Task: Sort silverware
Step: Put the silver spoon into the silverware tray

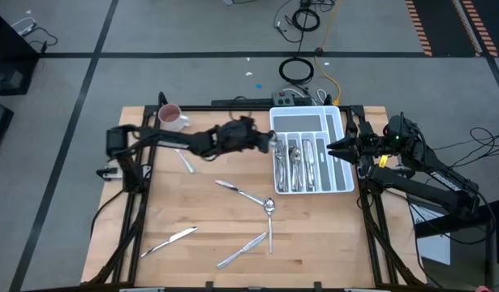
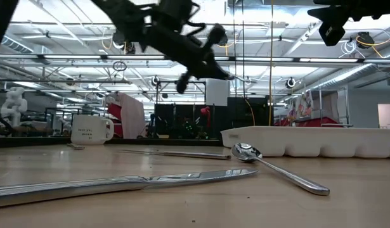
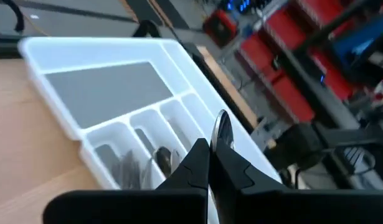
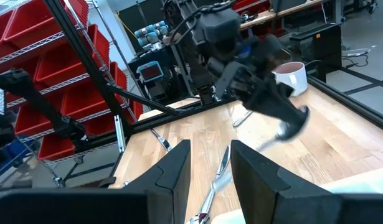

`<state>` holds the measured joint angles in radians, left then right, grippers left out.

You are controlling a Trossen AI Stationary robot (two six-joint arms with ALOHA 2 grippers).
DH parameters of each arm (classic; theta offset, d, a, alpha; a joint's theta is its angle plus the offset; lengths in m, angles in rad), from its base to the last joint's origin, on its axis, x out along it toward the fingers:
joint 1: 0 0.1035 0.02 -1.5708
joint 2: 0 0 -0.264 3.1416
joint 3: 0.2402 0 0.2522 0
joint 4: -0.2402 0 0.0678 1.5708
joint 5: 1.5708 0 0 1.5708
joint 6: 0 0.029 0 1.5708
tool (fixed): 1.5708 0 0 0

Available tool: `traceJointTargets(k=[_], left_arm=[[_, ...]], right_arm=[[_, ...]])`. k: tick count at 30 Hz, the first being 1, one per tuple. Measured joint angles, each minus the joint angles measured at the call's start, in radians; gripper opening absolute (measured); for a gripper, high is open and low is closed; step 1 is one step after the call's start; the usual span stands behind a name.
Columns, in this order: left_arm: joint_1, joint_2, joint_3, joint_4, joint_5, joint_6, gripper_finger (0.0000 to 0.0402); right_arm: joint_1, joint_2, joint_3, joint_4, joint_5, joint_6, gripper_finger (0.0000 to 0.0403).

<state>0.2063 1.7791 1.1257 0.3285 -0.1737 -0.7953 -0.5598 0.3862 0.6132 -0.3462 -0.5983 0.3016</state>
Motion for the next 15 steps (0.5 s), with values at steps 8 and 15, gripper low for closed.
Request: traceJointTargets(k=[8,15], left_arm=[[0.006,0.182,0.245,-0.081,0.062,0.079,0.0004],[0.006,0.303,0.343,-0.085,0.048,0.078,0.0004]], right_arm=[[0.0,0.0,0.0,0.0,0.0,0.0,0.0105],[0.0,0.0,0.0,-0.003,0.0,0.0,0.0105]])
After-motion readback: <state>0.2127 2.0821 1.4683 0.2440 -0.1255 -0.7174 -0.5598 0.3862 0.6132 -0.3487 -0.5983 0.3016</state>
